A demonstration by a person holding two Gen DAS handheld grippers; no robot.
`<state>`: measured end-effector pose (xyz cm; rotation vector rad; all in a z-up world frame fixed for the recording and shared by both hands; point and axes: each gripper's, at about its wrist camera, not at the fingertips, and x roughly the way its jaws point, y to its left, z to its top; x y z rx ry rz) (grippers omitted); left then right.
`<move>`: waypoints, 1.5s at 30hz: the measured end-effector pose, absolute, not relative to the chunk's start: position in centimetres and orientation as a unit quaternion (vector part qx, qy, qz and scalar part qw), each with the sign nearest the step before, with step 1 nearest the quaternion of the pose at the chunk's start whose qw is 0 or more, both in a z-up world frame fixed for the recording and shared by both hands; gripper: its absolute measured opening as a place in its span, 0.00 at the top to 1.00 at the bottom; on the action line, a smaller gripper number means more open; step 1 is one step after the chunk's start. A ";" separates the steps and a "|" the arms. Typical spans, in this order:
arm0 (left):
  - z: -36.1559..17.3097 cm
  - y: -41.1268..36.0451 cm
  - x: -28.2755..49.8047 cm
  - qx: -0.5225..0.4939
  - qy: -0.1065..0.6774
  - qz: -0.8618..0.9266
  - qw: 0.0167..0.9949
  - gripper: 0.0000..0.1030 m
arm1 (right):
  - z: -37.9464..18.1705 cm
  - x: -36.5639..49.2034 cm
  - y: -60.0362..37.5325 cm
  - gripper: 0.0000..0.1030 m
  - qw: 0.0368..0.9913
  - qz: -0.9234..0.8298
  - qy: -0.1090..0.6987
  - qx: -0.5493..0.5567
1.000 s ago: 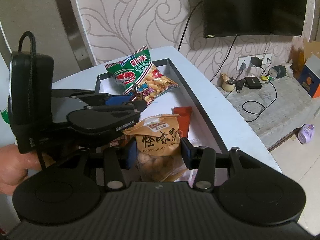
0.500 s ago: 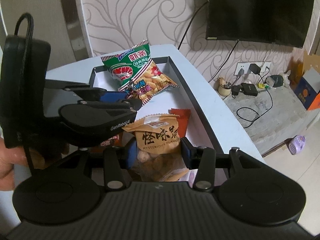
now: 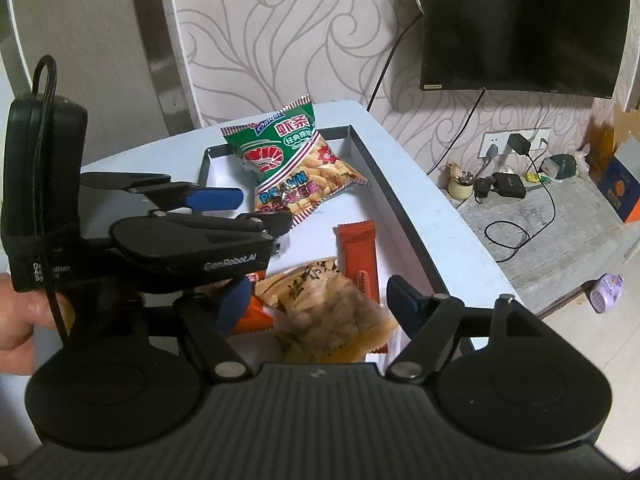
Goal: Organize snacks
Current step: 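Open both grippers to release the peanut bag and brown candy in the tray, then move both grippers back to the table toward the green bag and nut bag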
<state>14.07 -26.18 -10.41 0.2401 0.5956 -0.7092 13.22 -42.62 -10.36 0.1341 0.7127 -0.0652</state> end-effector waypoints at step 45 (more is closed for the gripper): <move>-6.8 -0.5 9.5 0.261 0.122 -0.218 0.933 0.22 | -6.6 13.4 -28.5 0.15 0.936 0.114 0.317 0.099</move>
